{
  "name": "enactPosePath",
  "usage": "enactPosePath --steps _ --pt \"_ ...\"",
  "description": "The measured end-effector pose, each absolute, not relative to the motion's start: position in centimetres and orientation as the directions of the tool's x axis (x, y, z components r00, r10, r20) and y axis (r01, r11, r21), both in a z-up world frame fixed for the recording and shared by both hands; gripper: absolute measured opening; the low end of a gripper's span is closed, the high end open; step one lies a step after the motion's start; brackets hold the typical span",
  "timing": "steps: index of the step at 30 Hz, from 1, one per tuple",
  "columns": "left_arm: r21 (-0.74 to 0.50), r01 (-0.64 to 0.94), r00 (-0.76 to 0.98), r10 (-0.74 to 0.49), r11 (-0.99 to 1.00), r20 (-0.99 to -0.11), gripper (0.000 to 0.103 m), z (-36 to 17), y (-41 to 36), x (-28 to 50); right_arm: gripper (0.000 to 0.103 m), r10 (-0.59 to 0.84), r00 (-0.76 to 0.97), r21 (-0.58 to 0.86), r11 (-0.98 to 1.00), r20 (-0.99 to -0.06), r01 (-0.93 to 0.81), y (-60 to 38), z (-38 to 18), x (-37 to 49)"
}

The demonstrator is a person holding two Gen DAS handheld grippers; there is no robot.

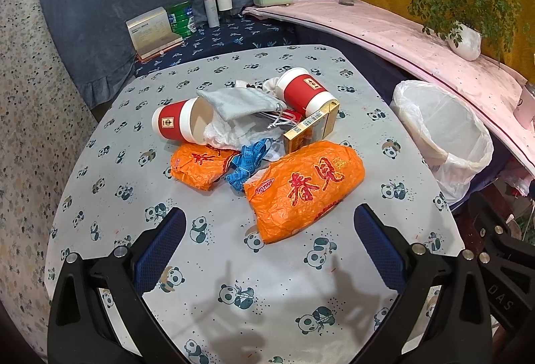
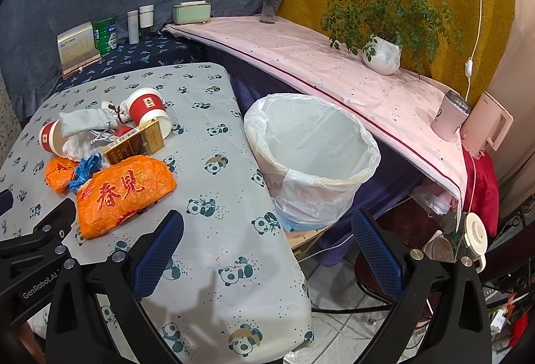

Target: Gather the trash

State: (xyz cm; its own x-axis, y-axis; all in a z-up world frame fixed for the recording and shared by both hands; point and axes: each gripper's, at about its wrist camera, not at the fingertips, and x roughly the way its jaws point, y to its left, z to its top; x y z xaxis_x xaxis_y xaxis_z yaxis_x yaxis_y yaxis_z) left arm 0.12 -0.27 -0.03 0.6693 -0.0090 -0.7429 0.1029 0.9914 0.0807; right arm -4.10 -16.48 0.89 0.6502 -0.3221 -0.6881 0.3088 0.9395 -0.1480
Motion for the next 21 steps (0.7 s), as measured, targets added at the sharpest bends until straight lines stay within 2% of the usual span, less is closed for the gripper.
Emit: enactPosePath --steps 21 --pt "0.079 0.13 0.687 -0.032 0.988 -0.726 0.096 0.55 0.49 0.19 0.096 -0.323 0.666 -0.13 0.937 -0.672 0.323 -16.21 1.26 -4.15"
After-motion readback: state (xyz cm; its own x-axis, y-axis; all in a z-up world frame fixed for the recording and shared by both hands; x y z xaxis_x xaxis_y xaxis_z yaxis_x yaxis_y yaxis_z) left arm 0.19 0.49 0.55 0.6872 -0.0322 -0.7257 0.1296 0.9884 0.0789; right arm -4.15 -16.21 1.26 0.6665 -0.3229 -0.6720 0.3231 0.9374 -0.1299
